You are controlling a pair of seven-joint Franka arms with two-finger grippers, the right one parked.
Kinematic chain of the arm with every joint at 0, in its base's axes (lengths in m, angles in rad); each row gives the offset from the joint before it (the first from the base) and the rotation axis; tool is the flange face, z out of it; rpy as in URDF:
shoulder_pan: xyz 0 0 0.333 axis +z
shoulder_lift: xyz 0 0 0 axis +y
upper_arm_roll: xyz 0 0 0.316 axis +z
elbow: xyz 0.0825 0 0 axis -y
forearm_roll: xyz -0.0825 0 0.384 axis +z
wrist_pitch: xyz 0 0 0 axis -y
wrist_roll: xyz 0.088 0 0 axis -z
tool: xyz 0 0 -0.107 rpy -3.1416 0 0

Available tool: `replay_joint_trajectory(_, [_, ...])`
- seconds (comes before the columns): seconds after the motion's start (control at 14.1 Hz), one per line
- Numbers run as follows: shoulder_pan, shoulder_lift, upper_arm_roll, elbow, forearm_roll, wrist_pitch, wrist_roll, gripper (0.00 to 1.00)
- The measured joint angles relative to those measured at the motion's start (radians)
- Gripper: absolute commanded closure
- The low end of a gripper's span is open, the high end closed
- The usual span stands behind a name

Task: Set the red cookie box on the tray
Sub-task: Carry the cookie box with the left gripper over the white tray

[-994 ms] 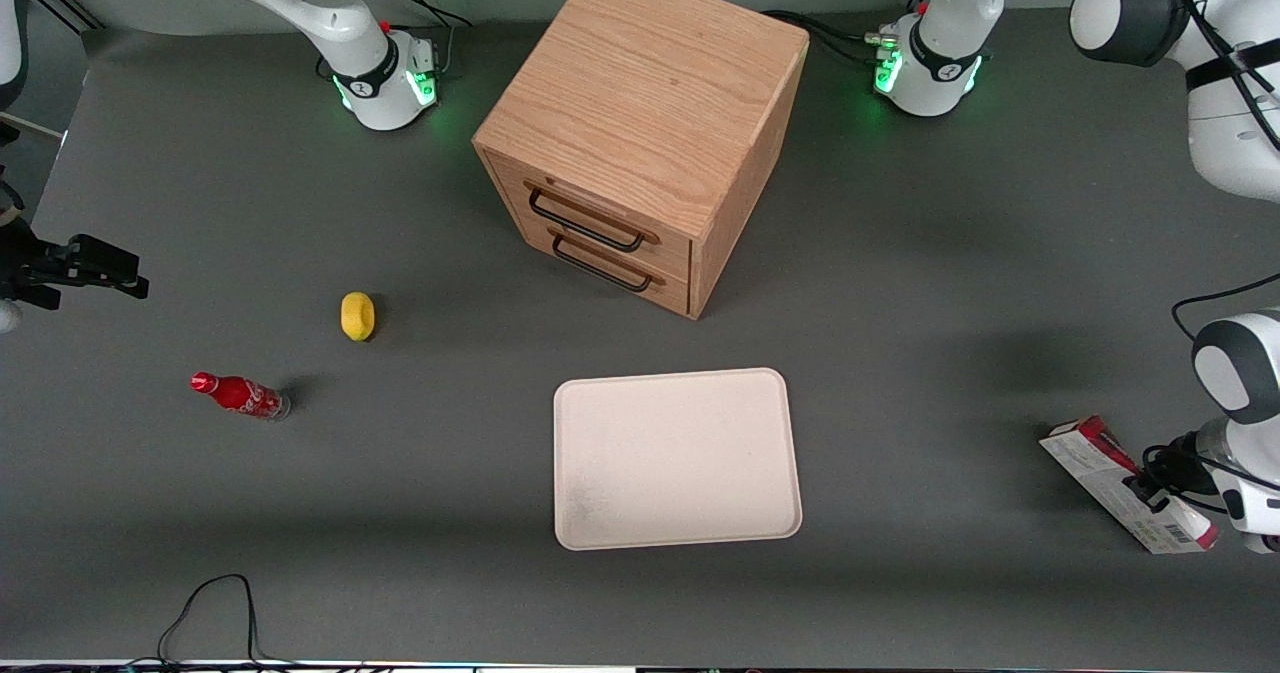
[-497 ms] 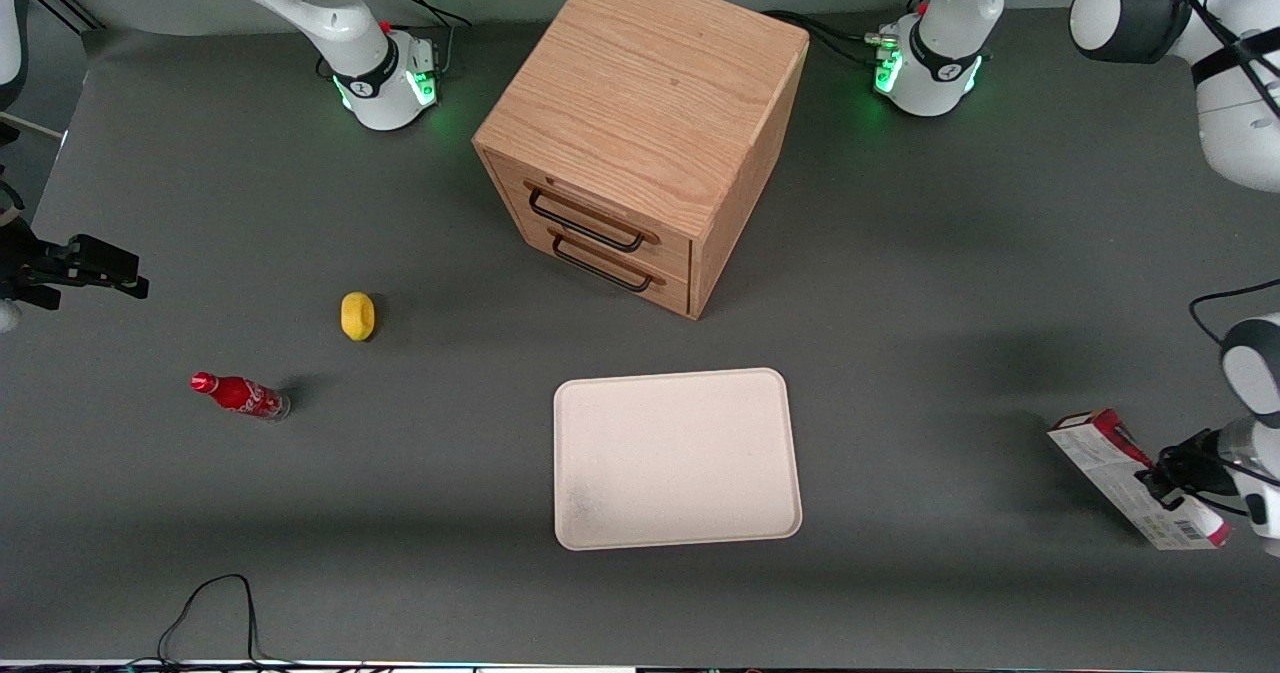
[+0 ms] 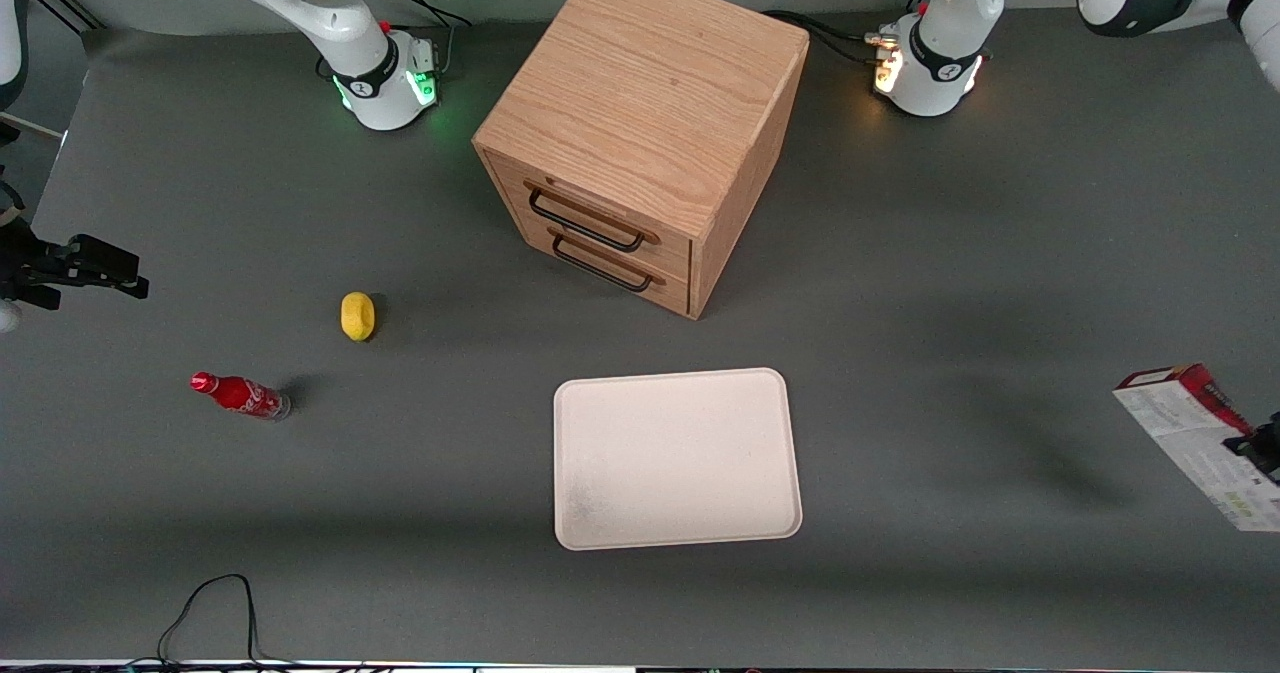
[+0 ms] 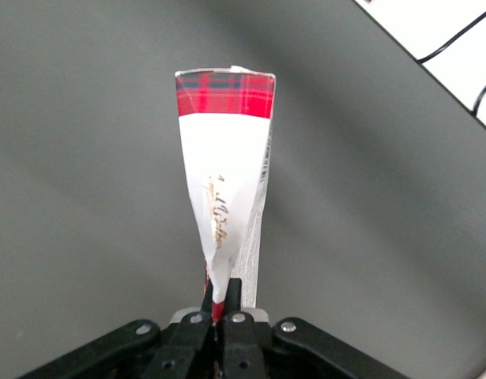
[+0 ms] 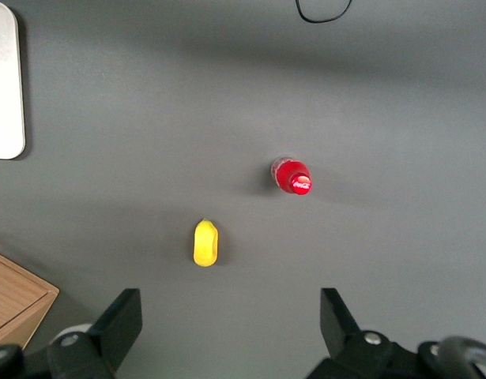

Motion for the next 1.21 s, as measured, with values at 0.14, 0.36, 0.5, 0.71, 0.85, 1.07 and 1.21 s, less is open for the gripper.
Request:
replay_joint_trajectory(0.14, [0.012, -0.048, 0.0, 0.01, 0.0, -0.044, 0.001, 1.0])
replay_joint_trajectory(0.36, [0.02, -0.103, 0.0, 0.013, 0.0, -0.077, 0.002, 1.0])
replay_joint_trajectory(0.5, [0.019, -0.119, -0.007, 0.013, -0.001, -0.082, 0.005, 1.0])
replay_joint_trajectory(0.71, [0.0, -0.122, -0.054, 0.013, -0.003, -0.106, 0.041, 1.0])
replay_joint_trajectory(0.85, [-0.058, -0.131, -0.092, 0.013, -0.003, -0.127, 0.049, 1.0])
replay_joint_trajectory(1.07, [-0.204, -0.146, -0.101, 0.013, 0.005, -0.136, 0.053, 1.0])
replay_joint_trajectory(1.21, [-0.317, -0.146, -0.1, 0.011, 0.027, -0.147, 0.052, 1.0])
